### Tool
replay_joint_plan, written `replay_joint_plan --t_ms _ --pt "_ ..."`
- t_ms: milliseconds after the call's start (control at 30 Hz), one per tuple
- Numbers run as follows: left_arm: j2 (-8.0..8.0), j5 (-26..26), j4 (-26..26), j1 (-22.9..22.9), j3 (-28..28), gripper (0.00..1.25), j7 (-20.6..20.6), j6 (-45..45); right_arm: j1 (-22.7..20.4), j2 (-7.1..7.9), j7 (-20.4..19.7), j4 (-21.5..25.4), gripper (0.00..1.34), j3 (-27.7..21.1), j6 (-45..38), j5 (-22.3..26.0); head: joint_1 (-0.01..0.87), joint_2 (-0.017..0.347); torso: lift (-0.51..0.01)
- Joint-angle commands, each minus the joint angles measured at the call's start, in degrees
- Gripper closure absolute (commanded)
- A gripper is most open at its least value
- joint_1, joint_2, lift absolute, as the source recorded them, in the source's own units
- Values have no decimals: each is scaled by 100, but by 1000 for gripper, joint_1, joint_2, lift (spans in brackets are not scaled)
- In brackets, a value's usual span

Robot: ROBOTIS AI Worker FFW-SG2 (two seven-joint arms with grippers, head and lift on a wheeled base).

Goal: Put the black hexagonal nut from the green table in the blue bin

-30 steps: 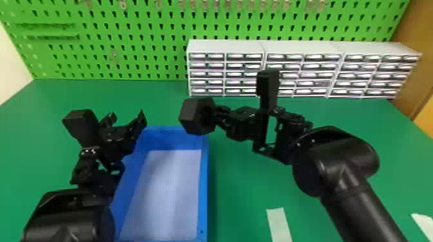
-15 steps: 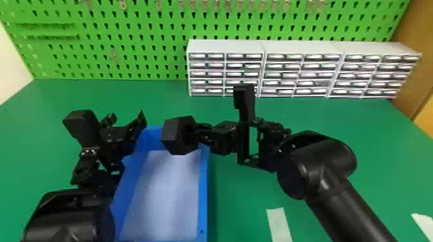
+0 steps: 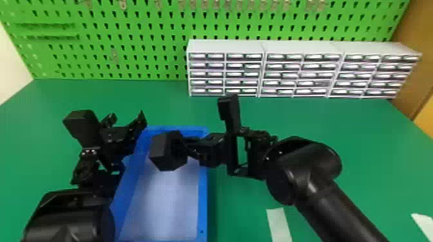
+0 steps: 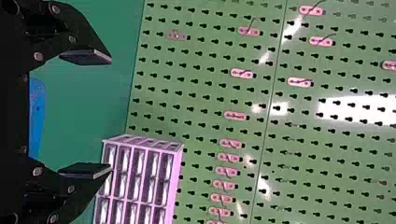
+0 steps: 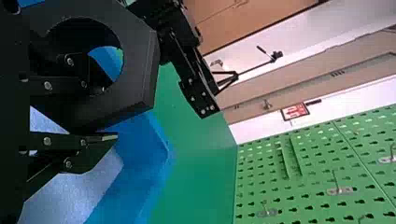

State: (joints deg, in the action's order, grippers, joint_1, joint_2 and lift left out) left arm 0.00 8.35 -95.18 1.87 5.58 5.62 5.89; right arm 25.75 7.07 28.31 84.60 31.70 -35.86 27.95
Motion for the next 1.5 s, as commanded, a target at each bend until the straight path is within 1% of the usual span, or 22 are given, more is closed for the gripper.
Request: replay_joint_plan --t_ms 0,167,200,267,333,367,533,633,1000,1300,1467 --pt "-15 0 0 -2 5 435 0 0 9 5 -1 -14 992 73 0 35 686 51 -97" --pt "-15 0 9 -2 5 435 0 0 18 13 -1 -14 990 161 0 61 686 51 -97" --pt "-15 0 0 -2 5 435 0 0 18 22 -1 -14 969 169 0 70 686 51 -97" --pt "-15 0 0 -2 5 435 0 0 18 22 -1 -14 881 169 0 79 686 51 -97" --pt "-15 0 0 -2 5 435 0 0 18 22 8 -14 749 169 0 79 686 51 -97" --pt "-15 0 0 -2 5 435 0 0 9 22 8 -14 707 169 0 79 686 51 -97" --pt "-15 0 0 -2 5 435 0 0 0 31 34 -14 562 143 0 88 686 51 -97" --pt "-15 0 9 -2 14 435 0 0 -8 31 34 -14 512 108 0 79 686 51 -97" --pt "-15 9 0 -11 14 435 0 0 -26 31 43 4 509 -68 9 53 686 51 -97" --pt "-15 9 0 -20 -4 435 0 0 -96 31 52 224 512 -507 132 -308 686 51 -97" --pt "-15 9 0 -20 -13 435 0 0 -140 5 43 373 513 -832 167 -536 686 51 -97"
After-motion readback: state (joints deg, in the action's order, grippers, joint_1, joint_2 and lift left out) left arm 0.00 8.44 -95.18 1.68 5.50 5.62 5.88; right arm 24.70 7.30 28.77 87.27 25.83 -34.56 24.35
